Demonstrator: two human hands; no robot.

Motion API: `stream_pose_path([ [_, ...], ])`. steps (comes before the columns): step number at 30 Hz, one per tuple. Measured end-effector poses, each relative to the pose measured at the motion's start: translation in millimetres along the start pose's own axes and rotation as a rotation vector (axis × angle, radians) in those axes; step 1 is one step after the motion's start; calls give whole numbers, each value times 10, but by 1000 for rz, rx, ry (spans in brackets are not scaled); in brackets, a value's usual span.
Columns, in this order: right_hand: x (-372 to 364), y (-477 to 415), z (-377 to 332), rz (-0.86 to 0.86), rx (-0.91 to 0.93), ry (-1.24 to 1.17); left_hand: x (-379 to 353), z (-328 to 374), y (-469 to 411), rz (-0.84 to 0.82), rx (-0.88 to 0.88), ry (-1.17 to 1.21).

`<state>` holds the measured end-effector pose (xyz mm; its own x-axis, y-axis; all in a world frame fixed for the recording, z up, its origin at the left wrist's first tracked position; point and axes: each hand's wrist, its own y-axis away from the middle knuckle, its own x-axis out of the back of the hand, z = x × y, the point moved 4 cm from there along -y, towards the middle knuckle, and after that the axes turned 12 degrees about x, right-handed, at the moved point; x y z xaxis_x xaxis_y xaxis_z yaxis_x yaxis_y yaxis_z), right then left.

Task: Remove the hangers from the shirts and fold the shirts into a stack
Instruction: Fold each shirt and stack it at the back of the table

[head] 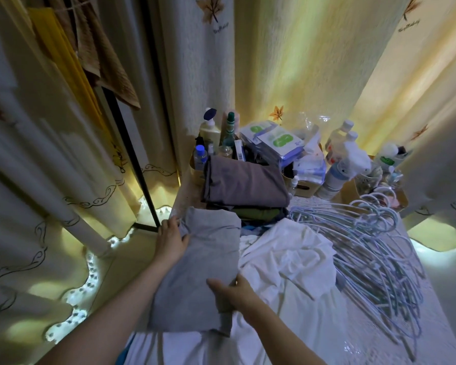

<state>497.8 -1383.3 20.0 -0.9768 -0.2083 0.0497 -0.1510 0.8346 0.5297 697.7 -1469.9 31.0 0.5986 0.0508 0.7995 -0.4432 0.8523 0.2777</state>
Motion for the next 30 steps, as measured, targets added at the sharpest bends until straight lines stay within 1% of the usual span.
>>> stream_pose_path([
  [2, -100, 34, -19, -35, 52, 33, 65, 126, -40, -2, -80, -33],
  [3, -92, 33, -125, -70, 98, 53, 118, 202, -67, -40, -145, -1],
  [4, -43, 39, -284, -127, 168, 96, 193, 283, -83, -120, -198, 70],
  [6, 146, 62, -678, -272, 346, 316, 371, 428, -85, -314, -251, 249],
  [7, 252, 91, -873, -352, 435, 450, 458, 485, -76, -370, -267, 314],
  [9, 459, 141, -1209, -458, 584, 691, 595, 584, -54, -404, -312, 362],
  [11, 599, 195, -1446, -540, 669, 883, 673, 690, -15, -432, -388, 330],
  [13, 711, 244, -1592, -627, 676, 1019, 693, 799, 49, -504, -457, 230],
  [16, 924, 252, -1784, -689, 658, 1055, 624, 847, 185, -645, -533, -68],
  [17, 1005, 220, -1823, -692, 650, 1052, 583, 823, 219, -655, -544, -148],
  [19, 1185, 102, -1833, -661, 598, 1084, 491, 776, 259, -645, -552, -173],
  [21, 1388, -57, -1705, -611, 456, 1227, 422, 782, 306, -642, -561, -152],
  [23, 1572, -198, -1506, -593, 256, 1396, 389, 792, 311, -660, -531, -136],
  [24, 1651, -242, -1438, -567, 196, 1396, 380, 790, 300, -680, -488, -111],
  [25, 1733, -276, -1415, -536, 179, 1332, 381, 782, 278, -691, -436, -72],
  [26, 1813, -309, -1437, -501, 194, 1207, 395, 785, 240, -681, -383, -18],
  [29, 2044, -413, -1663, -334, 280, 610, 575, 940, 81, -567, -197, 237],
  [30, 2105, -469, -1767, -244, 306, 437, 662, 1052, 5, -510, -161, 328],
])
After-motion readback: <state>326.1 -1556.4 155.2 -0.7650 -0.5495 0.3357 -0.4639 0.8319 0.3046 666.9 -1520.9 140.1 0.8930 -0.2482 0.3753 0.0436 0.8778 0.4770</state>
